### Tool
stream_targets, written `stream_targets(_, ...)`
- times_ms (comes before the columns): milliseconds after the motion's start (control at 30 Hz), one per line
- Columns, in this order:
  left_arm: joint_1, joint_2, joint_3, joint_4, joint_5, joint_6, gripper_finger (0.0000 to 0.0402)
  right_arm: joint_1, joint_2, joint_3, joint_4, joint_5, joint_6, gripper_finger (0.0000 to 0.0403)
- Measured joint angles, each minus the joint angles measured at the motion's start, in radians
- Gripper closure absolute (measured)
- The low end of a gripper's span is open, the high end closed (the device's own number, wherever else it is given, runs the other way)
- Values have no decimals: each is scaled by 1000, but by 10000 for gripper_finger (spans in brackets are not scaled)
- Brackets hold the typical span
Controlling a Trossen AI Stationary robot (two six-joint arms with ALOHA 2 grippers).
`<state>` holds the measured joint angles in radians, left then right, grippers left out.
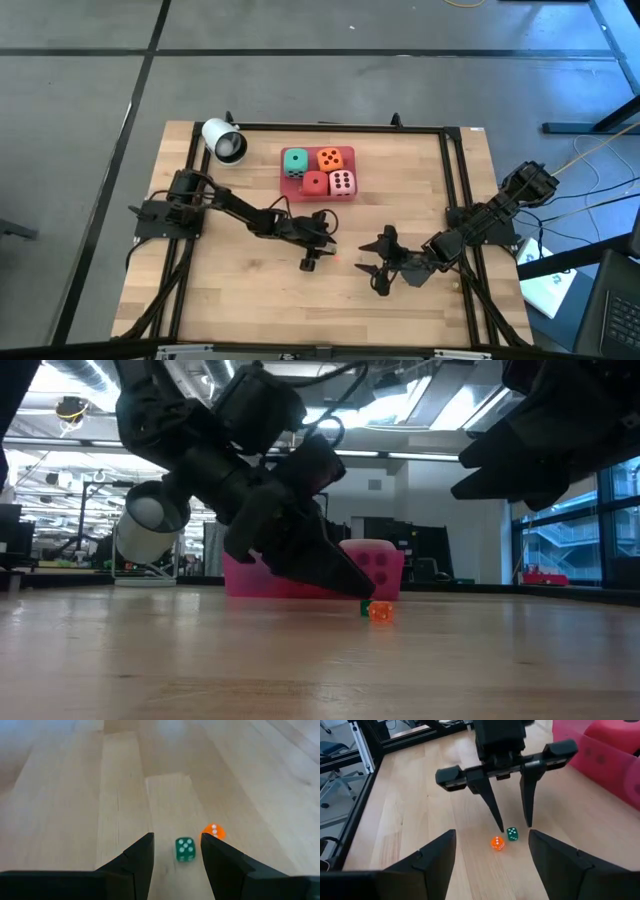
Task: Pick & Place Dice
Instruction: Put the small green dice into the pink bin
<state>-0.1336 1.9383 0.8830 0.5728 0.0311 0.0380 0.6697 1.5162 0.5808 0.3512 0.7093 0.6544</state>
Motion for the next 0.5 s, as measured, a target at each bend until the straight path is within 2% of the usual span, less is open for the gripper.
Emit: stream_targets(500,1,100,82,-26,55,-23,245,0,0,0,-7,-3,18,152)
